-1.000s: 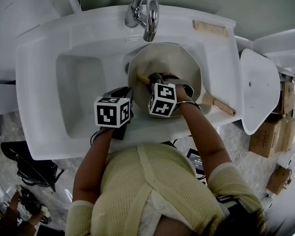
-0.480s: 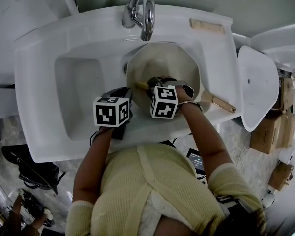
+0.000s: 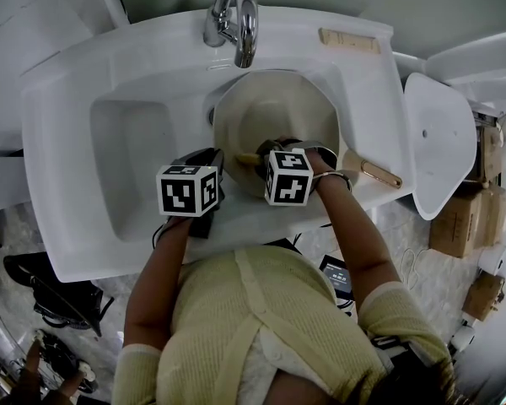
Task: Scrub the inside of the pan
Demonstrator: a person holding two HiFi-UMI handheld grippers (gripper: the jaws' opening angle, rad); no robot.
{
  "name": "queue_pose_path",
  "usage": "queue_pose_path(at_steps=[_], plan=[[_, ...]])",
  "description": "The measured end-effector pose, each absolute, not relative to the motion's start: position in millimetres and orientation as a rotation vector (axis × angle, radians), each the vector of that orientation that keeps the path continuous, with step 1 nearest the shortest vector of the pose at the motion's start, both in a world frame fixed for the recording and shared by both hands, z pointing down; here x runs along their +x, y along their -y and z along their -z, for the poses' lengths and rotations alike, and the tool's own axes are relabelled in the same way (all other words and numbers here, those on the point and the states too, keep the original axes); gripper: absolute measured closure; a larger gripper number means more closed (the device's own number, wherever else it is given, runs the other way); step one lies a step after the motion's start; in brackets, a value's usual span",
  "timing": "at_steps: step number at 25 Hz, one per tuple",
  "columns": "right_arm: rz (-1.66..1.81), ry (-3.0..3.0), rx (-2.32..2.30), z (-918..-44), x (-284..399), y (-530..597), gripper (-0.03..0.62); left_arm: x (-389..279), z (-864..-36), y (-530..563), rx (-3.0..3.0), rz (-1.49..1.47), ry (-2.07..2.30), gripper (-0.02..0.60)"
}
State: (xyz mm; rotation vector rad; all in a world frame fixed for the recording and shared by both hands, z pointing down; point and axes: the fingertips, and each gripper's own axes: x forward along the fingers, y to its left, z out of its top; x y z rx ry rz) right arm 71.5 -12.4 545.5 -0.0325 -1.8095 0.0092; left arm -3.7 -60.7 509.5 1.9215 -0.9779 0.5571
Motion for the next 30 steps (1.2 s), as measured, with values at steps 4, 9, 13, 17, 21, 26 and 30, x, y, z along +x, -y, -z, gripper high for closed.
queue_pose_path(at_steps=[4, 9, 13, 17, 21, 26, 30], plan=[[-0.033, 1.84, 0.004, -540, 76, 15, 0.511, -3, -510, 61, 1.922, -0.573, 0.96, 0.486], [-0.028, 1.85, 0.114, -531, 90, 35, 0.511, -3, -510, 61, 1.929, -0.588, 0.948, 0.485], [-0.012, 1.82, 0.263, -523, 108, 59, 0.511, -2, -510, 61, 1.934, -0.61, 0.932, 0.483], [0.015, 1.753, 0.42, -522, 130, 85, 0.511, -1, -510, 61, 1.942, -0.638, 0.913, 0.482], [0.045, 1.68, 0.53, -521, 149, 104, 0.511, -1, -510, 61, 1.944, -0.654, 0.909, 0.479], [0.057, 1.59, 0.616, -525, 169, 121, 0.511, 0, -510, 62, 1.93, -0.657, 0.922, 0.479], [0.028, 1.552, 0.64, -533, 178, 126, 0.511, 0, -511, 61, 1.925, -0.662, 0.928, 0.479]])
